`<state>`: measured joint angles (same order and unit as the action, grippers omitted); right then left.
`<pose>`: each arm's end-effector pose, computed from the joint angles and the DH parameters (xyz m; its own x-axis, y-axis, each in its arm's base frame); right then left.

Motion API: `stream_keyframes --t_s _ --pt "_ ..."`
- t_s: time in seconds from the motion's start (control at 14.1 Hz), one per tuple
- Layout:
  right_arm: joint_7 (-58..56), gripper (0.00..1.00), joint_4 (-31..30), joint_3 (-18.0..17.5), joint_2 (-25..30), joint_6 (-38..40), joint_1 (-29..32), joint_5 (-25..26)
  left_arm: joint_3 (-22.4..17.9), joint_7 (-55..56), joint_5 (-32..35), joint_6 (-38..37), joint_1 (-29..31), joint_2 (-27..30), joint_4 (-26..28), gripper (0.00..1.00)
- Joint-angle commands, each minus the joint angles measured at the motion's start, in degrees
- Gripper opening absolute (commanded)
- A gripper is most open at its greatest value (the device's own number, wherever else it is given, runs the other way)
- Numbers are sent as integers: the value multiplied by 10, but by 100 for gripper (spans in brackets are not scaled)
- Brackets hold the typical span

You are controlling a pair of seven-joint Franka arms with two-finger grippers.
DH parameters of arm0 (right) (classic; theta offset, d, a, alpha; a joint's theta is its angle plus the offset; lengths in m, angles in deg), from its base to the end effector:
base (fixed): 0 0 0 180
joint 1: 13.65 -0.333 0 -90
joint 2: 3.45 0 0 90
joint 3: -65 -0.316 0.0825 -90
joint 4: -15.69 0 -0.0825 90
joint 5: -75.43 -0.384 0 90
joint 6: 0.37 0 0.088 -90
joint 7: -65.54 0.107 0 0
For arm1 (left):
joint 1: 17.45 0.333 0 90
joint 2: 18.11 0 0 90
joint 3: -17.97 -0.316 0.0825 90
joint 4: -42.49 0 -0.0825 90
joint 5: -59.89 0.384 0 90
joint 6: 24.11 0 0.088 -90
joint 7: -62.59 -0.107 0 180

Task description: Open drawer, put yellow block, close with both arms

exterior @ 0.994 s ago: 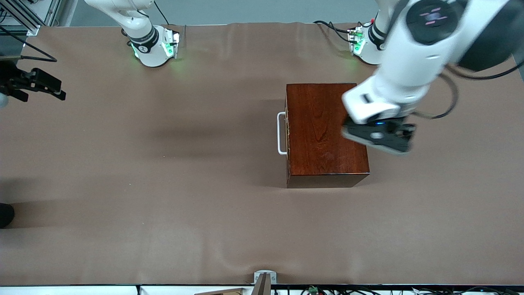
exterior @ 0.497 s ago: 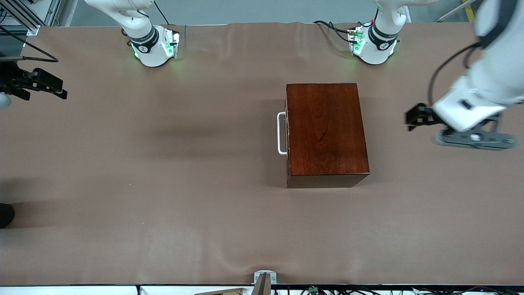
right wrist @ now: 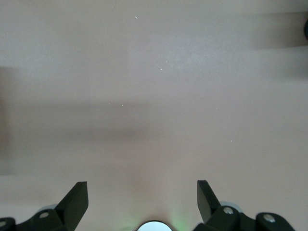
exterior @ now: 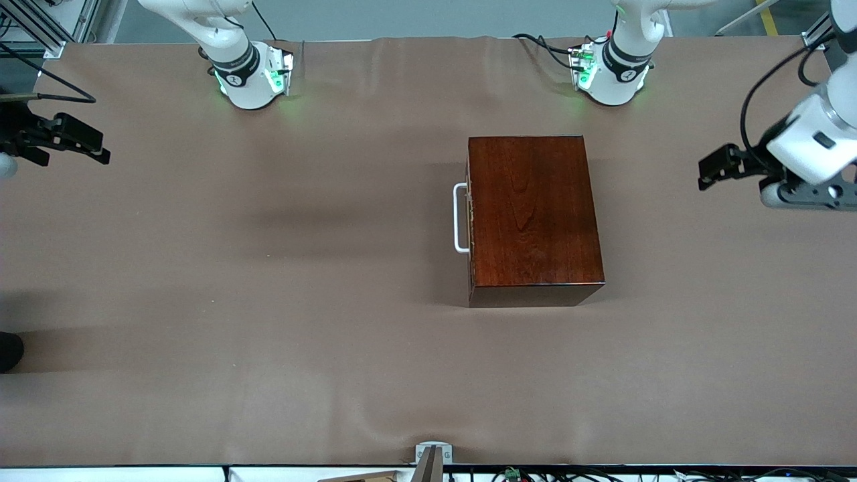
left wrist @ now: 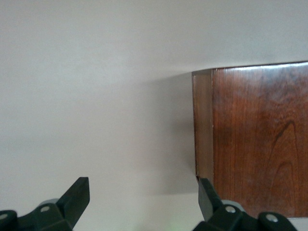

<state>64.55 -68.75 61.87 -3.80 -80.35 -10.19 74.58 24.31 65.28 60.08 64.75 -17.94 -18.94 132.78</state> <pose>0.5381 -0.0014 0.6515 0.9964 0.0141 -0.0835 0.0128 -0.9998 -0.0166 0.5524 -0.0653 0.6124 0.9966 -0.0721 -0.0392 -0.0723 -0.9974 -0.0036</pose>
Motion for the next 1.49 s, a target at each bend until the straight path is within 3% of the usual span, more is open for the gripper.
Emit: stream_keyframes --t_s 0.0,1.42 --pt "3 100 13 -1 -10 3 2 -5 -2 -4 -9 15 5 28 29 100" --pt "1 100 10 -1 -19 -10 -1 -3 0 10 -4 17 5 17 15 100"
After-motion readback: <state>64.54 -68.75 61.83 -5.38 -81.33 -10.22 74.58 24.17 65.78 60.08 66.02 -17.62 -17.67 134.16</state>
